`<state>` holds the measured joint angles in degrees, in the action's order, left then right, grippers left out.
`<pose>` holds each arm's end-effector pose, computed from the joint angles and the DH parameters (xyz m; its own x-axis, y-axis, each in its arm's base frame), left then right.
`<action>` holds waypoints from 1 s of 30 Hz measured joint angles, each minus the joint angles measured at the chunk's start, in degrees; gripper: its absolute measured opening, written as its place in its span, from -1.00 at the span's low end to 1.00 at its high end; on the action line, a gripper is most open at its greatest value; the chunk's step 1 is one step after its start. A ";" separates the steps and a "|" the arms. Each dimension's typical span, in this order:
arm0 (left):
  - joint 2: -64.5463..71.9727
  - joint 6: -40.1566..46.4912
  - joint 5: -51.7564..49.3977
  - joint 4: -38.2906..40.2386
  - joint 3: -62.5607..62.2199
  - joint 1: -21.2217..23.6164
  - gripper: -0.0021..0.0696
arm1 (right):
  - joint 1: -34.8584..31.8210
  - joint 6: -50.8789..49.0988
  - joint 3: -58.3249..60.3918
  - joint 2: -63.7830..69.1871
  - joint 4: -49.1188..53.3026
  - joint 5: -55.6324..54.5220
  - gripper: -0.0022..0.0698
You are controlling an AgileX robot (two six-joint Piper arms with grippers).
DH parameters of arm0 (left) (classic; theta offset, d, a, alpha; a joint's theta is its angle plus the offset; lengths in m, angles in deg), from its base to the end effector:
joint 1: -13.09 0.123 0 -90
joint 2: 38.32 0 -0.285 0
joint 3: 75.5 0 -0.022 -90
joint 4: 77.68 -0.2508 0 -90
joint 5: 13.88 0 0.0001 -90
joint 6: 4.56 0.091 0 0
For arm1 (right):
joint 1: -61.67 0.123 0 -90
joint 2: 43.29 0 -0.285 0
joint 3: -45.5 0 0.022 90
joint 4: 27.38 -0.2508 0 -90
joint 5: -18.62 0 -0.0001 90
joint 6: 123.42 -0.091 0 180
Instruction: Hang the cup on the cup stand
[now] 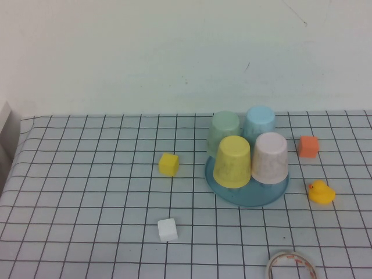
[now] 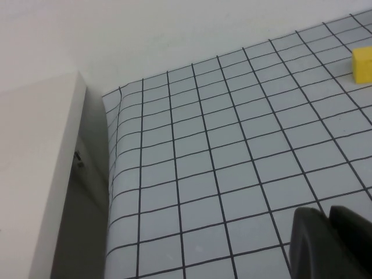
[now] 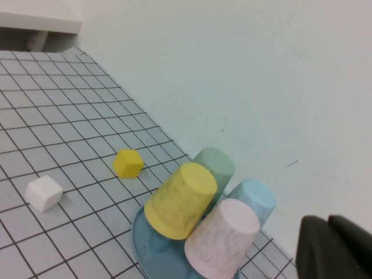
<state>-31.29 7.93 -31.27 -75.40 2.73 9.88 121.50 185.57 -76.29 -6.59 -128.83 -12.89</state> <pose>0.0539 -0.0041 0.1805 -0.2028 0.1907 -0.9605 0.1056 0.9794 0.1721 0.0904 0.0629 0.2777 0.1191 -0.5342 -0.8369 -0.4869 0.7032 -0.5181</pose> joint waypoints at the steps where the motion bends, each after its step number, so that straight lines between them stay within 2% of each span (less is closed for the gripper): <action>1: 0.00 -0.61 0.00 0.00 0.00 0.00 -0.89 | 0.00 0.00 0.00 0.00 0.00 0.00 -0.94; 13: 0.00 -6.13 -0.21 -0.76 0.00 0.00 -0.89 | 0.00 0.00 0.00 0.00 0.00 0.00 -0.94; 30: 0.00 -6.61 -0.48 1.06 0.00 0.00 -0.89 | 0.00 0.00 0.00 0.00 0.00 0.00 -0.94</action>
<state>-31.29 1.32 -31.74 -74.34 2.73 9.88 121.50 185.57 -76.29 -6.59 -128.83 -12.89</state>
